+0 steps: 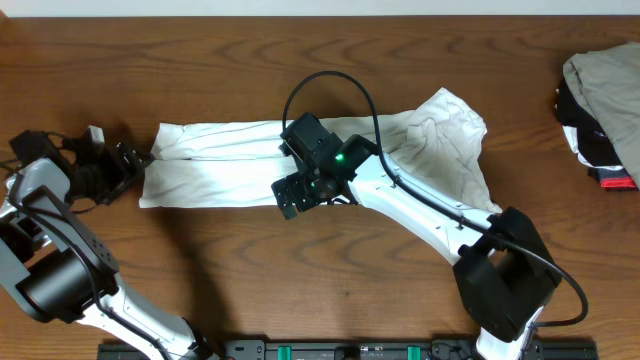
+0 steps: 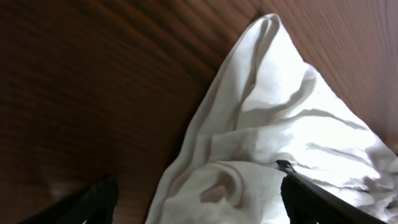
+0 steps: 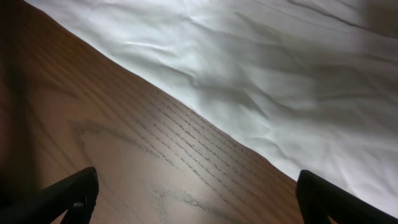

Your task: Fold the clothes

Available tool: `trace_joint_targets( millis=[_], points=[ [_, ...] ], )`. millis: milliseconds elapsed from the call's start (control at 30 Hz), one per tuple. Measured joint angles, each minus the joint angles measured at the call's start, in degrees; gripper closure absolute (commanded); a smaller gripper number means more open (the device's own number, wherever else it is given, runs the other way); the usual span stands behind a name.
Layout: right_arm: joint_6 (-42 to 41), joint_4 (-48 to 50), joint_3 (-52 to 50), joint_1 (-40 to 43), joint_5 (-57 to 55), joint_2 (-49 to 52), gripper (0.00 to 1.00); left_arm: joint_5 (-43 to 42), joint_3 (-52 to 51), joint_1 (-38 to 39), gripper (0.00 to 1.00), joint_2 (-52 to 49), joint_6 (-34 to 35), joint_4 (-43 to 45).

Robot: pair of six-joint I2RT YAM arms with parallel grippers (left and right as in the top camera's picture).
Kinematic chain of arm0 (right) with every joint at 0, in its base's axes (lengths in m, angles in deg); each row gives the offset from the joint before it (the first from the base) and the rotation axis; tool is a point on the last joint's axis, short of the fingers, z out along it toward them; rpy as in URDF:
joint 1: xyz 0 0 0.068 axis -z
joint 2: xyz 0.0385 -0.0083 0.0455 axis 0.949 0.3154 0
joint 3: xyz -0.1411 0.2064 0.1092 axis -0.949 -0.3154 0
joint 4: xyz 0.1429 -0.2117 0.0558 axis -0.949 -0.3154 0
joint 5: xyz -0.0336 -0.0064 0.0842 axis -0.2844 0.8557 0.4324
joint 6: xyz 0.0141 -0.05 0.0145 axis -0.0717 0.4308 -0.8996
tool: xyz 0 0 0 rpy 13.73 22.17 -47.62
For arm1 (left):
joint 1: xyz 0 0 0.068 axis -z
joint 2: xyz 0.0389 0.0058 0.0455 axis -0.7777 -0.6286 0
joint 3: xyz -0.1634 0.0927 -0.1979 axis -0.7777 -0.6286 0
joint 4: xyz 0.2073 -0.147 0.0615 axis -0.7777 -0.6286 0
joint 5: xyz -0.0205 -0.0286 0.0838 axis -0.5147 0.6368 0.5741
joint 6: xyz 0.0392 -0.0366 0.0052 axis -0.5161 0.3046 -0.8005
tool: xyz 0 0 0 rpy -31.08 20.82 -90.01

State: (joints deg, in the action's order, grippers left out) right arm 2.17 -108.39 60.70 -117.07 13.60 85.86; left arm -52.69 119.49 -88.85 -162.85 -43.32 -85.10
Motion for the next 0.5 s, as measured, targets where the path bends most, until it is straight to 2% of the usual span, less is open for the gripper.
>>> trace_joint_targets(
  millis=[500],
  points=[
    [0.0,-0.4,0.0,0.0,-0.4,0.0,0.01,-0.2,0.1,5.1,0.14,-0.5,-1.2,-0.3]
  ],
)
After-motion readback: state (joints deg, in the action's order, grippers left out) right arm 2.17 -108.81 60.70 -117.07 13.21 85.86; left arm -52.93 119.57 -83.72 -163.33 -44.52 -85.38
